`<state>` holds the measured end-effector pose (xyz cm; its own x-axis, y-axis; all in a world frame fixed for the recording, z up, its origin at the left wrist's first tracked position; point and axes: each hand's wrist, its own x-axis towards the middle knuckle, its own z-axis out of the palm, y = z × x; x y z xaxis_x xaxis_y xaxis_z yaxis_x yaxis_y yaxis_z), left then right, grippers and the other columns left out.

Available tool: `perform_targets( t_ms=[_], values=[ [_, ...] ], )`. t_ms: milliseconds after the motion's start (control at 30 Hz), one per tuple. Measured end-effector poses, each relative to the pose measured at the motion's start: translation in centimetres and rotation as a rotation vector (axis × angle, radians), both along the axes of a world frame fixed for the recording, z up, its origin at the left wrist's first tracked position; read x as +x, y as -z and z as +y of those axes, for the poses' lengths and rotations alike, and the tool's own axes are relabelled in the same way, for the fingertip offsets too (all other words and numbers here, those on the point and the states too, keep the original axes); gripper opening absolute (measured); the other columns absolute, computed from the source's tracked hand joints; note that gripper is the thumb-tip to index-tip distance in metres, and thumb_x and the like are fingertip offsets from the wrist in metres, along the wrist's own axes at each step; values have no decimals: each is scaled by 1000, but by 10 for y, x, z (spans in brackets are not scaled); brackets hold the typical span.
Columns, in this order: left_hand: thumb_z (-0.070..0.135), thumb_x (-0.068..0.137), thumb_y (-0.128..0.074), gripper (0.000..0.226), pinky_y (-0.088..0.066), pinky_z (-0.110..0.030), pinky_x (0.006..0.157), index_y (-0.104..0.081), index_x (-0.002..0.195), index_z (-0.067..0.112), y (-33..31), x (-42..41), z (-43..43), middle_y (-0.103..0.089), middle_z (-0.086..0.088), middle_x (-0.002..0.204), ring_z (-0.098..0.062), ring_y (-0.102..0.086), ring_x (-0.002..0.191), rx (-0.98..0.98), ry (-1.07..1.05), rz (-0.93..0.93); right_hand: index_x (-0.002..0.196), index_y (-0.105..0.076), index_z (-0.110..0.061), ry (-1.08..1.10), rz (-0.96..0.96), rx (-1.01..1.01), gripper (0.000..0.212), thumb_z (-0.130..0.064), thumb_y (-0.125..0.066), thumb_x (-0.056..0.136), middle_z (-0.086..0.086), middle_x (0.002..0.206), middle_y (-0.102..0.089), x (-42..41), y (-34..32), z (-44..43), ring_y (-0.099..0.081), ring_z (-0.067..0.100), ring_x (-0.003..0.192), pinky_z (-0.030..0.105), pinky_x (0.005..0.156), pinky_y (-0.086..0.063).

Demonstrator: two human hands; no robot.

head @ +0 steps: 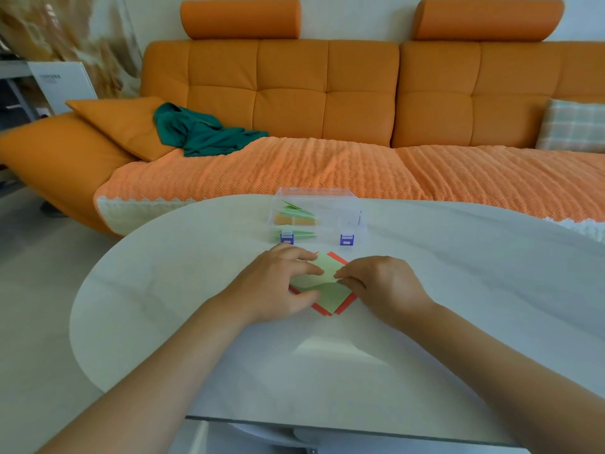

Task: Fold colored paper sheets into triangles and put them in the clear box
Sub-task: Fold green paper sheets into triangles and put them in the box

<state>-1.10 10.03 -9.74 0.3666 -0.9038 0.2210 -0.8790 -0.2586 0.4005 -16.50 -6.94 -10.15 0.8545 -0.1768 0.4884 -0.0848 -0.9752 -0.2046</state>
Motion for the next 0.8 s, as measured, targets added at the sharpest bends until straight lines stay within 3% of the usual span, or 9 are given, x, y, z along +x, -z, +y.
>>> perform_targets(
  t_ms=[133, 233, 333, 400, 467, 567, 633, 733, 800],
  values=[
    [34, 87, -73, 24, -48, -32, 95, -76, 110, 28, -4, -16, -8, -68, 15, 112, -6, -54, 109, -136, -1, -5, 83, -78, -28, 26, -54, 0, 6, -23, -75, 82, -13, 78, -74, -11, -9, -2, -67, 15, 66, 24, 58, -48],
    [24, 90, -70, 18, -49, -28, 90, -78, 105, 29, -5, -33, -15, -72, 15, 104, -5, -56, 98, -176, 40, 69, 84, -78, -28, -40, 3, -5, 13, -36, -68, 84, -14, 81, -74, -22, -14, -5, -66, 13, 68, 30, 68, -50],
    [25, 90, -69, 16, -52, -30, 85, -76, 98, 37, -5, -50, -21, -72, 21, 95, -2, -59, 93, -155, 39, 168, 89, -77, -34, 2, 178, 230, 38, -64, -54, 88, -20, 92, -72, -34, -22, -11, -63, 5, 85, 26, 80, -47],
    [24, 91, -69, 22, -50, -21, 83, -73, 104, 41, -3, -58, -24, -69, 26, 95, 6, -58, 93, -141, 48, 174, 90, -76, -33, 74, 250, 460, 44, -64, -45, 93, -19, 97, -70, -43, -28, -20, -61, 3, 93, 26, 86, -47],
    [21, 91, -69, 19, -47, -14, 79, -78, 101, 34, -2, -64, -28, -71, 21, 94, 5, -59, 91, -148, 61, 190, 87, -75, -33, 179, 258, 535, 43, -58, -42, 98, -16, 96, -70, -52, -31, -31, -61, 5, 92, 31, 87, -49],
    [20, 92, -68, 12, -48, -15, 76, -79, 95, 24, -3, -75, -35, -72, 13, 91, 1, -61, 89, -169, 10, 275, 86, -70, -32, 350, 310, 480, 27, -48, -50, 98, -12, 83, -71, -63, -31, -47, -64, 12, 83, 36, 80, -55],
    [19, 92, -68, 10, -48, -14, 73, -78, 90, 21, -4, -81, -41, -73, 14, 88, 2, -64, 81, -210, -18, 316, 84, -69, -28, 409, 338, 548, 24, -42, -53, 96, -7, 72, -72, -68, -33, -52, -67, 14, 73, 33, 73, -56],
    [15, 90, -71, 9, -42, -5, 68, -79, 89, 19, -5, -88, -47, -71, 20, 84, 11, -63, 76, -251, -10, 347, 90, -70, -12, 440, 375, 811, 26, -33, -57, 95, 1, 69, -74, -71, -39, -58, -60, 19, 52, 27, 57, -53],
    [12, 88, -73, 10, -47, -10, 72, -80, 92, 20, -2, -90, -51, -71, 20, 88, 7, -64, 86, -253, 69, 301, 98, -70, -7, 429, 364, 1033, 20, -25, -63, 94, 8, 76, -73, -74, -43, -62, -61, 23, 52, 28, 51, -52]
  ],
)
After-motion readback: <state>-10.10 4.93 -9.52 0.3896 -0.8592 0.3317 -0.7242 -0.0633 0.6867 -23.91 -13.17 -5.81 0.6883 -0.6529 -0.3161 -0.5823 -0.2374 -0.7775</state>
